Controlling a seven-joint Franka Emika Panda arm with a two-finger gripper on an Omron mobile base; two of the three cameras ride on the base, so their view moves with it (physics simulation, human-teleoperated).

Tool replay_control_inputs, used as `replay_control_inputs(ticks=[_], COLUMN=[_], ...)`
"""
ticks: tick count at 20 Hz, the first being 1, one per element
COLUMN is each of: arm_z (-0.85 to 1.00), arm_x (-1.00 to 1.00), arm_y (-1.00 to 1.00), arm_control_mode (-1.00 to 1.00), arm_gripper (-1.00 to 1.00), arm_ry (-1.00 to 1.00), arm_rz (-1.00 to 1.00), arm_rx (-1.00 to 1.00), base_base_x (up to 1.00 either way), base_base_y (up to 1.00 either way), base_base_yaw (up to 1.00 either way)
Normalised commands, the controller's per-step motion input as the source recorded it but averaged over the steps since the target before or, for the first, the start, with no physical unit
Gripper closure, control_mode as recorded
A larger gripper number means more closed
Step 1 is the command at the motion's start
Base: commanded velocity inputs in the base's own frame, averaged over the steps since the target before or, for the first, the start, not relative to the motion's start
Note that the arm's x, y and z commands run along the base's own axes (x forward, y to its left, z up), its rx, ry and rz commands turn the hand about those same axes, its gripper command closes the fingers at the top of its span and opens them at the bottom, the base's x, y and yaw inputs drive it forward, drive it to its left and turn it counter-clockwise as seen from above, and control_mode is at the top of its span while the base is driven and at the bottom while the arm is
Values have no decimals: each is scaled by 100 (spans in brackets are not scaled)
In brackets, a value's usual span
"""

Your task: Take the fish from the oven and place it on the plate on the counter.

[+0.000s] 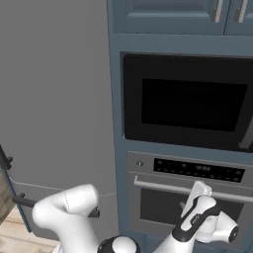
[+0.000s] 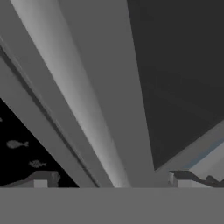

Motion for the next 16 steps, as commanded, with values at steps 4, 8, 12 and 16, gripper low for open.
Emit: replay_control_inputs(ticks=[4, 8, 12, 16], arm_z=[-24, -23, -32, -25], arm_x=[45, 38, 32, 28], arm_y=[-47, -38, -24, -10], arm_control_mode=[-100, -100, -100, -100], arm_gripper=[-100, -100, -100, -100], arm_ry=[0, 0, 0, 0], arm_rz=[0, 0, 0, 0], arm_rx=[0, 0, 0, 0], base_base_x=[0, 0, 0, 0], base_base_y=[0, 0, 0, 0], base_base_yaw=[0, 0, 0, 0])
